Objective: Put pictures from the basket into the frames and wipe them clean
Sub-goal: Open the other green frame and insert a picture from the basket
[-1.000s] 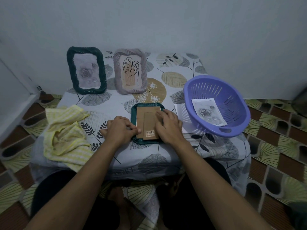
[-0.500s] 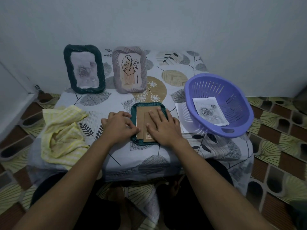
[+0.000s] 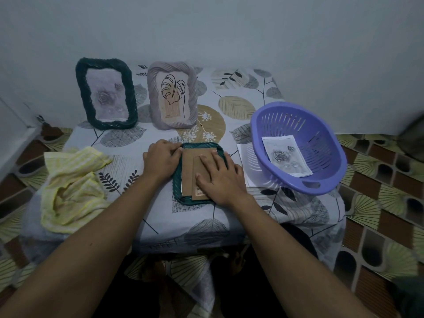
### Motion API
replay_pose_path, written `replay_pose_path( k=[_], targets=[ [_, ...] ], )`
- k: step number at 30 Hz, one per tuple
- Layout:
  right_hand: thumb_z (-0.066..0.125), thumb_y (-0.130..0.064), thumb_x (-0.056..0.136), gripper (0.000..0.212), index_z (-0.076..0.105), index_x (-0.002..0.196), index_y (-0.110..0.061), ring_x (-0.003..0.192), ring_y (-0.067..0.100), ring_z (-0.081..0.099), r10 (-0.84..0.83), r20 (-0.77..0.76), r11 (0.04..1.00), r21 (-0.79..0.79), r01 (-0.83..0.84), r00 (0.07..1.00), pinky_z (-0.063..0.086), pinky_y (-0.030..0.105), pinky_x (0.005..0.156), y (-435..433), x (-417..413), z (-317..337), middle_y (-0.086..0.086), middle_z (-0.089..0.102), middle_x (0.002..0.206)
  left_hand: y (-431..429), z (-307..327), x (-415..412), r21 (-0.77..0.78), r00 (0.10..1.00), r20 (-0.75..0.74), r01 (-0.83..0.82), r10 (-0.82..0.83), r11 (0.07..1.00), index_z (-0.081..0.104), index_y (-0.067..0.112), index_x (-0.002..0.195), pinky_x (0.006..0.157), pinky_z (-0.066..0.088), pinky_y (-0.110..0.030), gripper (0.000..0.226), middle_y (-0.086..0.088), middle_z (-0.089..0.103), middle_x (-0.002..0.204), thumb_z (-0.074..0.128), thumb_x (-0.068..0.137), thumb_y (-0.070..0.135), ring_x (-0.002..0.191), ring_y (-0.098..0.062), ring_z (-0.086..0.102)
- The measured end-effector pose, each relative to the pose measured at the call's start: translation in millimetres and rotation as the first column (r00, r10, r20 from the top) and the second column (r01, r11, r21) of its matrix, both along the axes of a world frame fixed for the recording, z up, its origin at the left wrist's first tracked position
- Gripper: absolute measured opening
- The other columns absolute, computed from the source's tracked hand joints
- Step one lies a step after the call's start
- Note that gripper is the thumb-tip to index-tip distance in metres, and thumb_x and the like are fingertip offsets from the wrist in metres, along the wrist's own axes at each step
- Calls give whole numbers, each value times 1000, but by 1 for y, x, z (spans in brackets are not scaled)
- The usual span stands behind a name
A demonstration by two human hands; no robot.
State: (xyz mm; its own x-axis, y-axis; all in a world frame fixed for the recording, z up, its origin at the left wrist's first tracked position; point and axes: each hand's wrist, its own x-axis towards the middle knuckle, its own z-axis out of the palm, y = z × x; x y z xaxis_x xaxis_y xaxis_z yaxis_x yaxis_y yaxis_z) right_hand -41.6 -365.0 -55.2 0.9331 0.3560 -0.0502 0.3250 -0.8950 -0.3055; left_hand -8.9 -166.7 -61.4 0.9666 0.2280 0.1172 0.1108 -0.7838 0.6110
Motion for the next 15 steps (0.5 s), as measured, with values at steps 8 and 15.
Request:
replay_pose_path(
  k=[8, 15],
  targets=[
    [29, -61, 98, 62, 17, 155, -39, 153, 24, -3, 2, 1, 1000, -5, -2, 1000, 8, 49, 117, 0, 3, -4, -3, 7, 167, -5, -5, -1, 18, 990, 138, -21, 18, 1000, 75, 20, 113, 93, 44, -48, 27, -7, 63, 109, 67, 92, 33, 109, -31, 50],
    [30, -60, 98, 61, 18, 154, -40, 153, 24, -3, -3, 4, 1000, 2, 3, 1000, 8, 47, 117, 0, 2, -2, -3, 8, 167, -7, 4, 1, -27, 999, 34, -26, 27, 999, 71, 26, 113, 101, 35, -47, 22, -3, 58, 125, 63, 94, 33, 123, -29, 45]
  ],
)
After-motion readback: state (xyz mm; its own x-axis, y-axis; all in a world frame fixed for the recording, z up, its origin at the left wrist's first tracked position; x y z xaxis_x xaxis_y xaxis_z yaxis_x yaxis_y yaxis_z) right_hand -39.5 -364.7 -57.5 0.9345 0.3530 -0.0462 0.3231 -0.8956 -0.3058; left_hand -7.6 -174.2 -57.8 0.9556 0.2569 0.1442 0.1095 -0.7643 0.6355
